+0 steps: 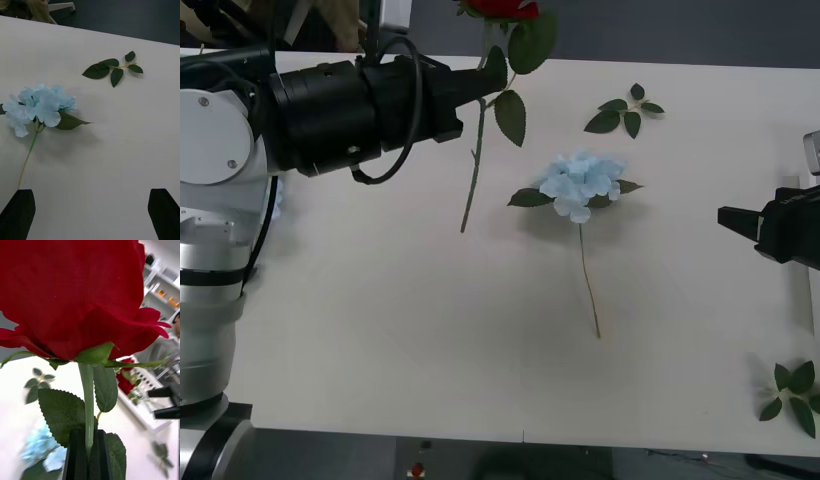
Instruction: Put the red flowers into the right box and the blue flowers into the left box
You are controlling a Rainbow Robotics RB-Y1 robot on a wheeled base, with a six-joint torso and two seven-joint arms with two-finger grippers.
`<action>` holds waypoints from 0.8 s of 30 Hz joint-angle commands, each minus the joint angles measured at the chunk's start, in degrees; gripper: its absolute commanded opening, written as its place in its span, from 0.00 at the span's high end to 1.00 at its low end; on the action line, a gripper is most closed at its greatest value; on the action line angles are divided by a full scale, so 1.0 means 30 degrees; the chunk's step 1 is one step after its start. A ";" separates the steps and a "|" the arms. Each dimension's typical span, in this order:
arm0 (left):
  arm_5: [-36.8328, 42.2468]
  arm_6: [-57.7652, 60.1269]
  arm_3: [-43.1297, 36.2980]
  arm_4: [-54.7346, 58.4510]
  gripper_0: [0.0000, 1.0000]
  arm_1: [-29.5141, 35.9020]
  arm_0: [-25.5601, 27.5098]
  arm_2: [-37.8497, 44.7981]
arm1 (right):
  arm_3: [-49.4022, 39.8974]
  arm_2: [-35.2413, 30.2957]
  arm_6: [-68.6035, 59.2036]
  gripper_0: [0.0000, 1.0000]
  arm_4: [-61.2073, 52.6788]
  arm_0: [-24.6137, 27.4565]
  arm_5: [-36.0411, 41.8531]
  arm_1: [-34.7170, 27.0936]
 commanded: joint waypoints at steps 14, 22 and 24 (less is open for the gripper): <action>-0.4775 -0.4148 -0.0577 -0.0808 1.00 -0.2998 0.0514 -0.5392 | -0.2474 0.0470 0.7980 0.12 -0.5626 0.0343 -0.0575 0.5207; -0.5800 -0.4236 -0.0401 -0.0808 1.00 -0.3027 0.0426 -0.6887 | -0.0892 0.1700 1.2696 0.11 -0.8350 0.0255 -0.0575 0.6144; -0.5800 -0.4236 -0.0401 -0.0779 1.00 -0.2998 0.0426 -0.6945 | -0.0336 0.2110 1.3663 0.11 -0.8702 0.0021 -0.0575 0.6261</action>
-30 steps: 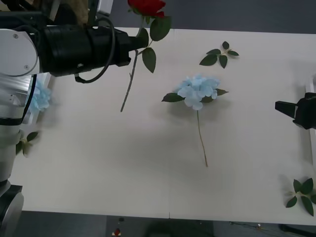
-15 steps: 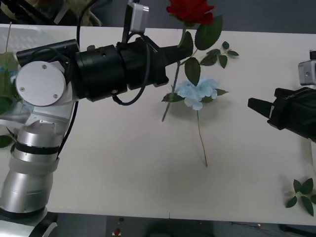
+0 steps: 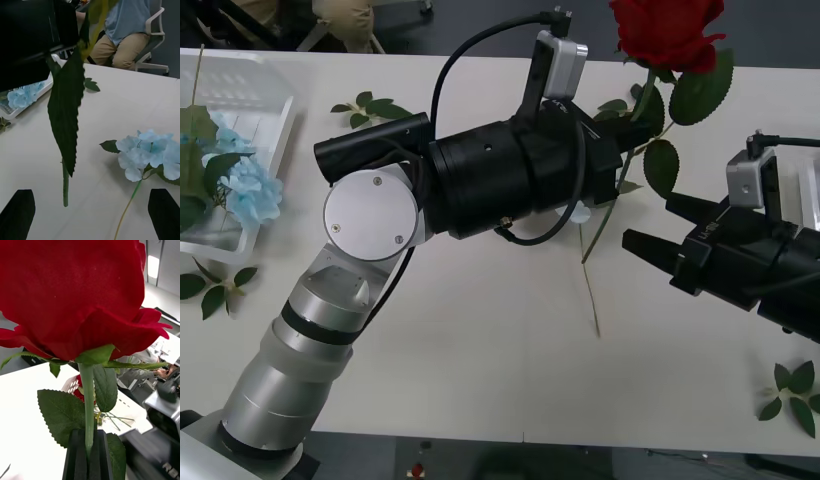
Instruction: Put the red flowers into the right box and the blue flowers into the left box
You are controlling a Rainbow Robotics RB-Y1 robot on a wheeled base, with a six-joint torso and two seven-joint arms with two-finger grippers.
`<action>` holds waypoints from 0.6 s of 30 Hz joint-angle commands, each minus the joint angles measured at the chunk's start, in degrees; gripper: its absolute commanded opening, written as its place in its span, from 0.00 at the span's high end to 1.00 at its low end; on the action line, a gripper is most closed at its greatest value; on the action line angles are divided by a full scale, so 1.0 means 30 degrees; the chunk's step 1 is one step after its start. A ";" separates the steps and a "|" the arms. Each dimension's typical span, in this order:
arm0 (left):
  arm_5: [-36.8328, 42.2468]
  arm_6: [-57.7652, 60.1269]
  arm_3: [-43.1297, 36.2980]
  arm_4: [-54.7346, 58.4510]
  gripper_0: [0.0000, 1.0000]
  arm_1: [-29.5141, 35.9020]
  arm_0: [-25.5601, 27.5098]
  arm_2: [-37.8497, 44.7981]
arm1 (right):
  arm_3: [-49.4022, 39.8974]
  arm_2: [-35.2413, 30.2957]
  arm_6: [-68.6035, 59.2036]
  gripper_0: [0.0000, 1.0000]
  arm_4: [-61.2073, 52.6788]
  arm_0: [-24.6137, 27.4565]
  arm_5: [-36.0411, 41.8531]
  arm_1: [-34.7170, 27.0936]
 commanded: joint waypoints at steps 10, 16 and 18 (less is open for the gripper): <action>-0.0185 -0.0526 -0.0272 0.0241 1.00 -0.0159 -0.0349 -0.0028 | 0.2551 0.1793 0.4850 0.12 -0.1285 -0.1112 -0.0059 0.1575; -0.0185 -0.0496 -0.0272 0.0271 1.00 -0.0159 -0.0349 -0.0058 | 0.2727 0.2292 0.5436 0.12 -0.1285 -0.1493 -0.0030 0.2249; -0.0185 -0.0496 -0.0272 0.0359 1.00 -0.0159 -0.0320 -0.0058 | 0.2815 0.2497 0.5495 0.12 -0.1285 -0.1669 -0.0059 0.2396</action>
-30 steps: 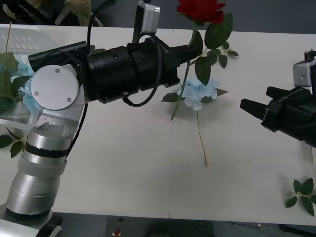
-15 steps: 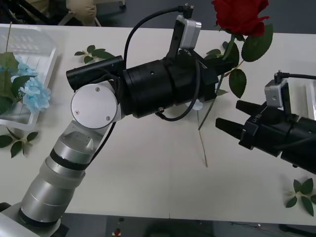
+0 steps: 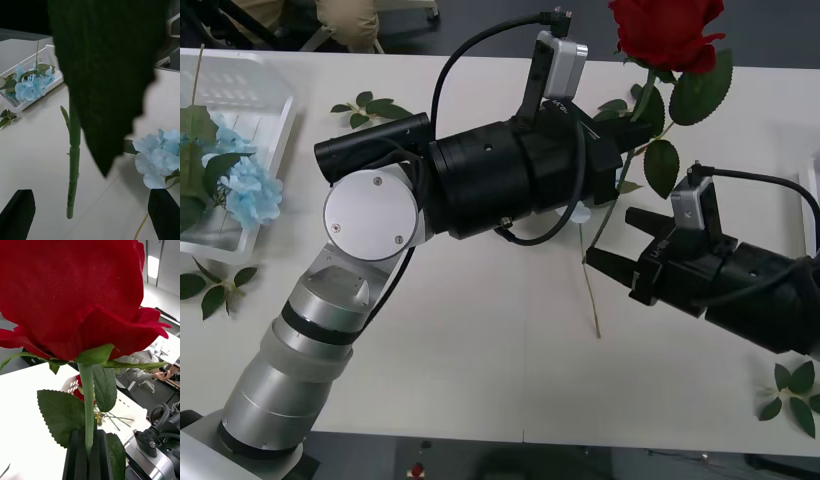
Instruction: Put the red flowers into the right box and the blue flowers into the left box
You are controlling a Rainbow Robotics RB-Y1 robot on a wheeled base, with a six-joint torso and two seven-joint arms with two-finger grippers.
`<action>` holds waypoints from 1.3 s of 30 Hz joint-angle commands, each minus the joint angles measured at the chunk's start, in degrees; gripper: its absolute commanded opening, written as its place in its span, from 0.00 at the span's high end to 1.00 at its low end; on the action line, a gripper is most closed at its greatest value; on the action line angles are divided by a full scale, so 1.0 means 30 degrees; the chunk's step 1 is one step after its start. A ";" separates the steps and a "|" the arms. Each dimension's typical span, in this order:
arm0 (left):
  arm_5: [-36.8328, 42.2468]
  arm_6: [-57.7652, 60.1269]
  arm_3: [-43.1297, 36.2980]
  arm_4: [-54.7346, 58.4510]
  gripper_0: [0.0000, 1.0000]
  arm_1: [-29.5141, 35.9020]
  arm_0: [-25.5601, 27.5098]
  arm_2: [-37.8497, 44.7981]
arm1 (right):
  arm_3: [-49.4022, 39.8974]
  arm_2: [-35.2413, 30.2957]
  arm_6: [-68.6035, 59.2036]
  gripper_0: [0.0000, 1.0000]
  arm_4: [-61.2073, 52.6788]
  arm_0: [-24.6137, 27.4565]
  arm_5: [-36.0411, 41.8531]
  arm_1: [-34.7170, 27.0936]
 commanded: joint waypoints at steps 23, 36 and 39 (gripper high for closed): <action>-0.0185 -0.0496 -0.0291 0.0316 1.00 -0.0159 -0.0320 -0.0058 | 0.0958 0.1758 0.0876 1.00 -0.0113 -0.2127 -0.0379 0.1036; -0.0185 -0.0496 -0.0291 0.0316 0.00 -0.0159 -0.0320 -0.0058 | 0.1369 0.1699 0.0876 1.00 -0.0113 -0.2244 -0.0379 0.0773; -0.0185 -0.0496 -0.0291 0.0316 0.00 -0.0159 -0.0320 -0.0058 | 0.1427 0.1670 0.0876 1.00 -0.0113 -0.2244 -0.0379 0.0655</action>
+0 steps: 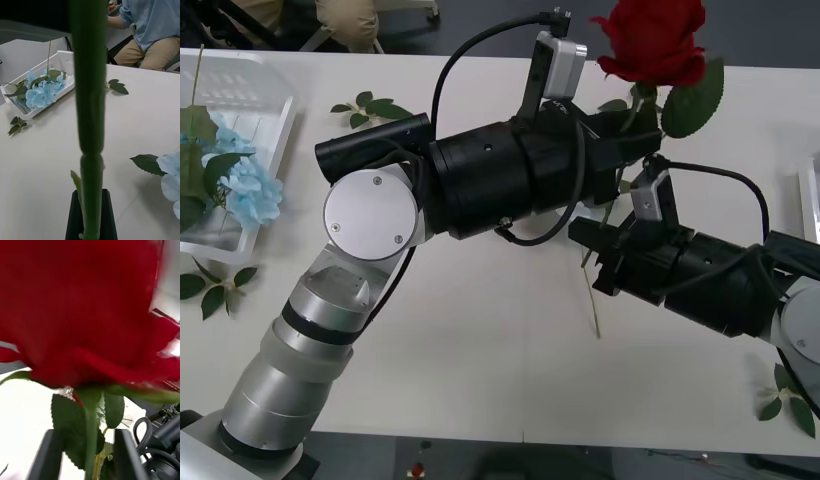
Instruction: Put the red flowers into the right box and the blue flowers into the left box
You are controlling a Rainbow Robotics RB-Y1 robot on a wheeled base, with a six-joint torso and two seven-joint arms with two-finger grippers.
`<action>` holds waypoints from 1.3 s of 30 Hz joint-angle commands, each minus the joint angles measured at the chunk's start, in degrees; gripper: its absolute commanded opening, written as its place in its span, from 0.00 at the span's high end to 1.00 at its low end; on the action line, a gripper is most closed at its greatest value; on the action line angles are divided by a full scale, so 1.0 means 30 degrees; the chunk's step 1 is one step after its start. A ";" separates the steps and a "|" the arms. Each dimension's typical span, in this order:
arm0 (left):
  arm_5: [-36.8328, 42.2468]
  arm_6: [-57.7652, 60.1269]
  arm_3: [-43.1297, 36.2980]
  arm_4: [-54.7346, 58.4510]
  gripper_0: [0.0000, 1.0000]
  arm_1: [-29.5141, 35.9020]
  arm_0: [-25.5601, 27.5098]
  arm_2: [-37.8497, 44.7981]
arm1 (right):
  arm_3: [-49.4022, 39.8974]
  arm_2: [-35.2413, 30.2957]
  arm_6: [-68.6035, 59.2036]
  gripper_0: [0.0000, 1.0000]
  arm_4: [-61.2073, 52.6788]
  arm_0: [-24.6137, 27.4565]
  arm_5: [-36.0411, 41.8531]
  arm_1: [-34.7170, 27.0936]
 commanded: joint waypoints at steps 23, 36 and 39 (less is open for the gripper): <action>-0.0655 -0.0526 0.0006 0.1344 0.00 0.0221 -0.0496 0.0030 | 0.3014 -0.1753 -0.1123 1.00 -0.1344 0.0787 -0.0138 -0.5177; 0.4003 -0.0526 -0.2484 0.5563 0.00 0.5817 0.1555 0.3692 | 0.8757 -0.4858 -0.6045 1.00 -0.1285 0.1841 0.1883 -1.0158; 0.4413 -0.1815 -0.2543 0.5710 0.00 0.5934 0.2873 0.4190 | 1.0309 -0.6763 -0.7216 1.00 0.0473 0.1138 0.4432 -1.0246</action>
